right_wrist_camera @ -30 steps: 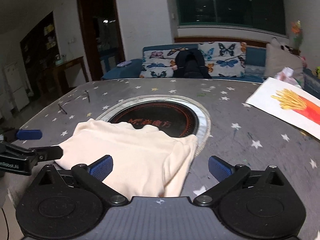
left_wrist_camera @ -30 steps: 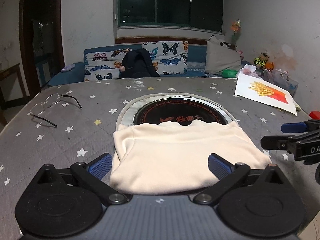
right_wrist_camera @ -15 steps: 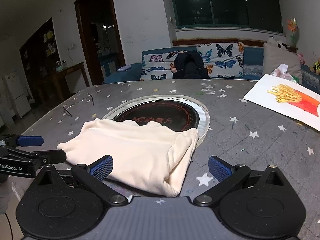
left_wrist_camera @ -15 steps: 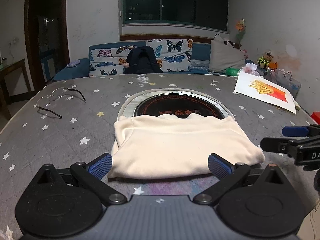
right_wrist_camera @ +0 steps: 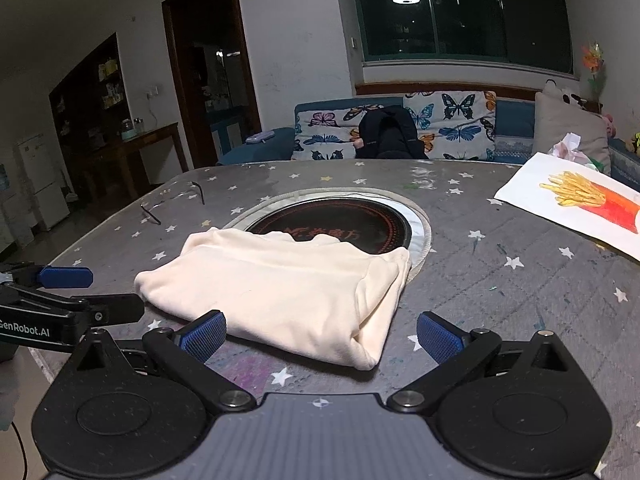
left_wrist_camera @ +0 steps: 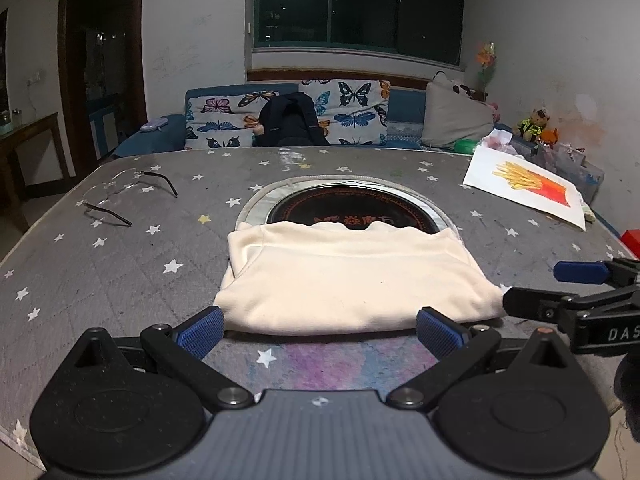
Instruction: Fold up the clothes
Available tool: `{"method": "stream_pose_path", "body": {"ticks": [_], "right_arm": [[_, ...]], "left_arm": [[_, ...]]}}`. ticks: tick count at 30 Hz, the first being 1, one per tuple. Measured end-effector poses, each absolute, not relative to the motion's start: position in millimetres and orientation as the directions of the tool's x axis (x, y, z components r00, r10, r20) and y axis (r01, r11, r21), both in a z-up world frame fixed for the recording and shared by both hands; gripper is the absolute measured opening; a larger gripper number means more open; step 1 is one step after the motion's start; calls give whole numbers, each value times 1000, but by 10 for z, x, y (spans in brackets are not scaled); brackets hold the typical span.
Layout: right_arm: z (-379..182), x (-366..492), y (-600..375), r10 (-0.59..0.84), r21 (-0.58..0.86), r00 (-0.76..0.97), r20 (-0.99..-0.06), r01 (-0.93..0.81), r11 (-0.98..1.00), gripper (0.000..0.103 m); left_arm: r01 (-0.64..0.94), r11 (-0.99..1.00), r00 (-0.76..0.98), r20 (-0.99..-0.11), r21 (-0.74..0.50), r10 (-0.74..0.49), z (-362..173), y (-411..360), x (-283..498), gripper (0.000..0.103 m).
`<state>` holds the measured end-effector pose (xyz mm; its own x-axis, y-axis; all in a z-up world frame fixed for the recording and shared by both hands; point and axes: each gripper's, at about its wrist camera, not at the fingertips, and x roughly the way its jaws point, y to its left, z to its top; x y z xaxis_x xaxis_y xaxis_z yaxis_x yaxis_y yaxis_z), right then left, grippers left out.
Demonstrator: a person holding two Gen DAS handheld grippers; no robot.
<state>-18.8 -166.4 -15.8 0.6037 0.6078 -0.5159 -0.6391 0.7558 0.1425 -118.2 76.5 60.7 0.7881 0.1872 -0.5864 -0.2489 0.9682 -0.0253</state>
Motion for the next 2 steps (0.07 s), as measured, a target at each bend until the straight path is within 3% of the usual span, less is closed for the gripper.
{"method": "stream_pose_path", "body": {"ticks": [2], "right_arm": [[-153, -213, -1662, 609, 143, 608, -510, -638, 757, 103]], "left_arm": [[-252, 967, 788, -585, -25, 190, 620, 758, -1189, 103]]}}
